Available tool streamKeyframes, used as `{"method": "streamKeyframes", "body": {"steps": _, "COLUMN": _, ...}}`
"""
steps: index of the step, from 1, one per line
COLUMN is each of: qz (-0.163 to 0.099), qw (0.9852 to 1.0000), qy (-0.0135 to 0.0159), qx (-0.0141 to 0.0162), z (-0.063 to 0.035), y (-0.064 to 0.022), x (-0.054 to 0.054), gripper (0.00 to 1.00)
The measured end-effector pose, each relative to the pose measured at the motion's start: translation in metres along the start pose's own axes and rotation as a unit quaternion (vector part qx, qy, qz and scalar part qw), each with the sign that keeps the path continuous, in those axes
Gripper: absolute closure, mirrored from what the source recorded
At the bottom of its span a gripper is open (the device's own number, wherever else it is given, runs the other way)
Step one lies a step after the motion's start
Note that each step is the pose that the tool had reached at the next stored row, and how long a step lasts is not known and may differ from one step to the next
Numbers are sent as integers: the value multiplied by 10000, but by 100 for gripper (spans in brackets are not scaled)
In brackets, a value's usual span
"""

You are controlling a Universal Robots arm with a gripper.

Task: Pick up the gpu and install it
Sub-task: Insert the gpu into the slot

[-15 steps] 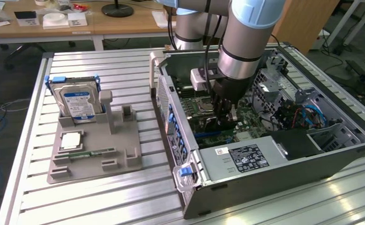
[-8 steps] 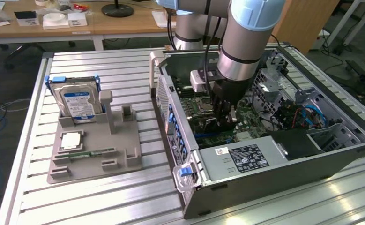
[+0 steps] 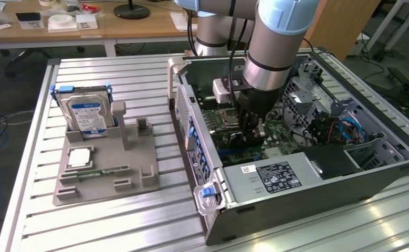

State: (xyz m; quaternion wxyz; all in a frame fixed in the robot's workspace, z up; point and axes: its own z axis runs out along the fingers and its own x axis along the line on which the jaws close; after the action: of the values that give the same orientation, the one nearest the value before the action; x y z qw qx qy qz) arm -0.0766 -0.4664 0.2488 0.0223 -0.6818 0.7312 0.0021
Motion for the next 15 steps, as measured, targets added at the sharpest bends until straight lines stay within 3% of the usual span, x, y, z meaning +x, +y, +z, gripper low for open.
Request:
{"method": "streamKeyframes", "body": {"steps": 8, "qz": 1, "qw": 10000, "qy": -1, "qx": 0, "z": 19, "y": 1, "x": -1, "gripper": 73}}
{"method": "streamKeyframes", "body": {"steps": 14, "qz": 1, "qw": 10000, "qy": -16, "qx": 0, "z": 28, "y": 2, "x": -9, "gripper": 73}}
{"method": "streamKeyframes", "body": {"steps": 15, "qz": 1, "qw": 10000, "qy": -31, "qx": -2, "z": 38, "y": 4, "x": -31, "gripper": 73}}
